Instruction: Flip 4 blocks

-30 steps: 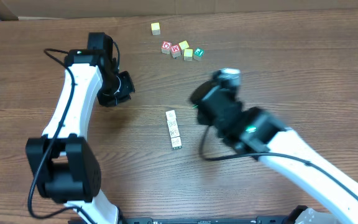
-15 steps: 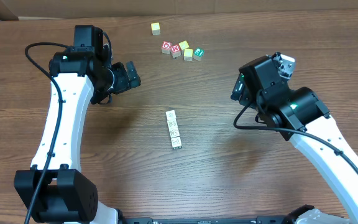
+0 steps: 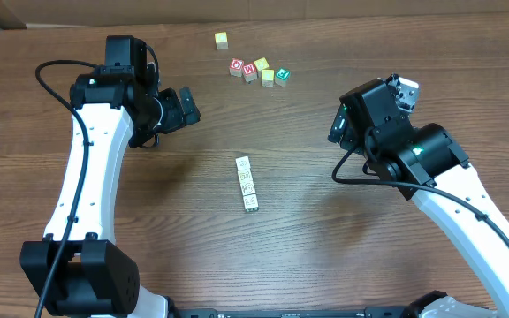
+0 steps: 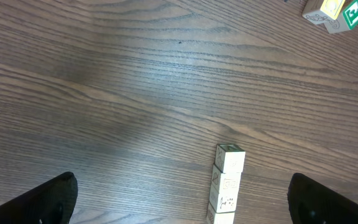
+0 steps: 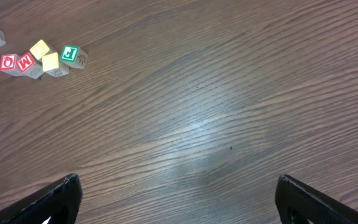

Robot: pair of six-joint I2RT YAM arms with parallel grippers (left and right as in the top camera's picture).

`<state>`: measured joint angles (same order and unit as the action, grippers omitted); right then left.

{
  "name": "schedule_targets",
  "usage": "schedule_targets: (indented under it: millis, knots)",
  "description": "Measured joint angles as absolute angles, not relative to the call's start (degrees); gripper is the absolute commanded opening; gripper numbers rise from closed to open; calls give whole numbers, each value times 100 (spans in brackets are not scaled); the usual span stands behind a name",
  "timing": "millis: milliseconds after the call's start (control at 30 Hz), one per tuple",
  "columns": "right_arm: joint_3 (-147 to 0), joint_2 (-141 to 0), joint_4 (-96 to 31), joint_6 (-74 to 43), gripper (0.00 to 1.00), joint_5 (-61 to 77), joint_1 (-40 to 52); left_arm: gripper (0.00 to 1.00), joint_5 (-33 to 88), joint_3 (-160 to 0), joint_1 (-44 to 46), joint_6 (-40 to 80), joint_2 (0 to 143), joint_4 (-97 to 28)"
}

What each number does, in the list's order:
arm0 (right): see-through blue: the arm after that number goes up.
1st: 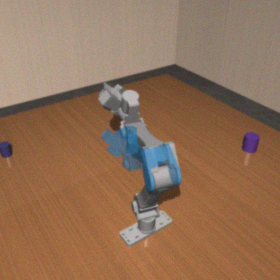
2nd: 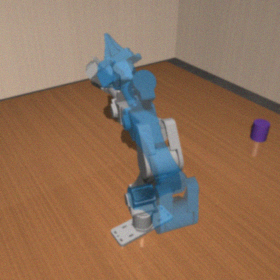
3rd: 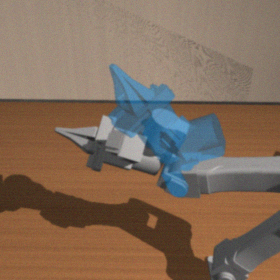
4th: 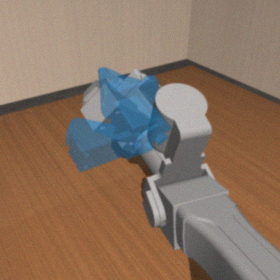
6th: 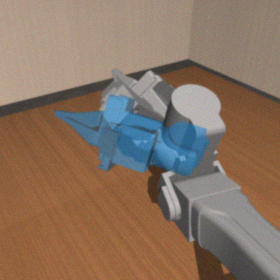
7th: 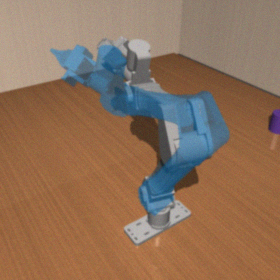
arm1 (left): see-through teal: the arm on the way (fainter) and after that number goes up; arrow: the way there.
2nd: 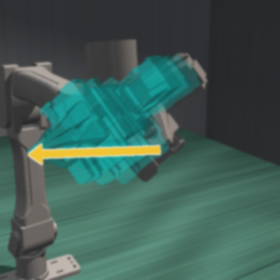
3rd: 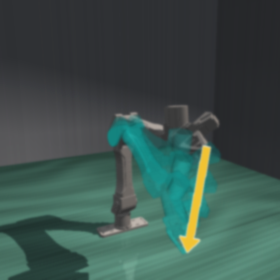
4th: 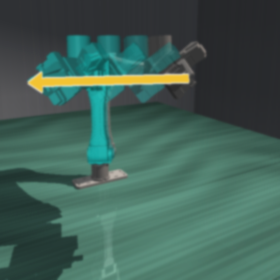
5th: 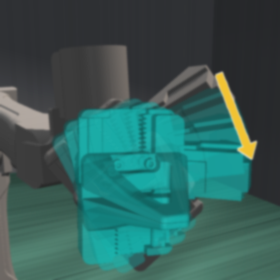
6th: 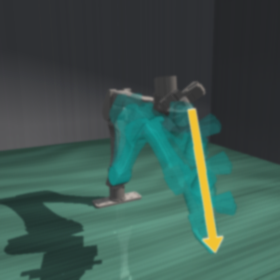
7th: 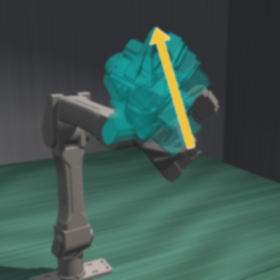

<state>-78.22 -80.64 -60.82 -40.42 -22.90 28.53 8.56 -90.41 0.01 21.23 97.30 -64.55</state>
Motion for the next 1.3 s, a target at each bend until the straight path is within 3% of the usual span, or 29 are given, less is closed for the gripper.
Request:
schedule_targets:
  millis: [300,867,967,1300]
  knots:
    - [-7822,-7509,-6106,-4042,100,-2296,2827,100,858,-9041,1,2123,9730,-6455]
    - [-7083,-3089,-5157,-3935,100,-2556,1828,100,856,-9041,1,2123,9730,-6460]
    - [-6401,-2340,-4657,-3551,100,-2554,1719,100,856,-9041,1,2123,9730,-6458]
    - [-3857,-779,-913,-1852,100,-1835,1570,100,856,-9041,1,2123,9730,-6458]
